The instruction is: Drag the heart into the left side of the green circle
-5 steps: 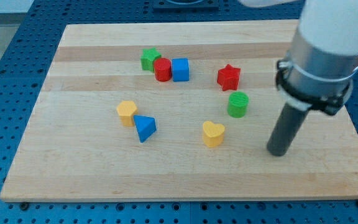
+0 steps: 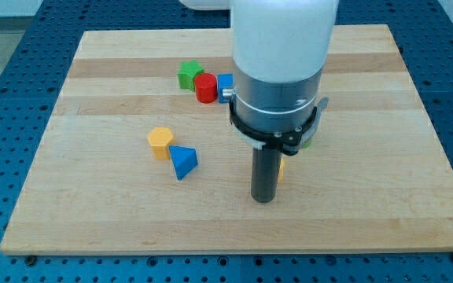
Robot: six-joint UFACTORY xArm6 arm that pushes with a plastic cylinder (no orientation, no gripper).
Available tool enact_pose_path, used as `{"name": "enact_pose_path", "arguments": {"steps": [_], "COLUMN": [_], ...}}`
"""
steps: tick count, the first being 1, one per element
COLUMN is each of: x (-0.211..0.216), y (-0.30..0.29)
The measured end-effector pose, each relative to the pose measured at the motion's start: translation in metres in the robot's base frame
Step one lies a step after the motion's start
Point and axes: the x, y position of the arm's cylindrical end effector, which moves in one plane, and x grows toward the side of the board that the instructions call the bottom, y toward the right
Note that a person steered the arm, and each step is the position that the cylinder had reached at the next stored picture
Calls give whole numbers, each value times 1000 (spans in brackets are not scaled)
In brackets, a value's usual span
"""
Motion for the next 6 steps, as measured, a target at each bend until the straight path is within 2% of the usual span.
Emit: {"name": "enact_pose_path", "arguments": {"steps": [3,6], "x": [-49,-63], "y": [2,17]}}
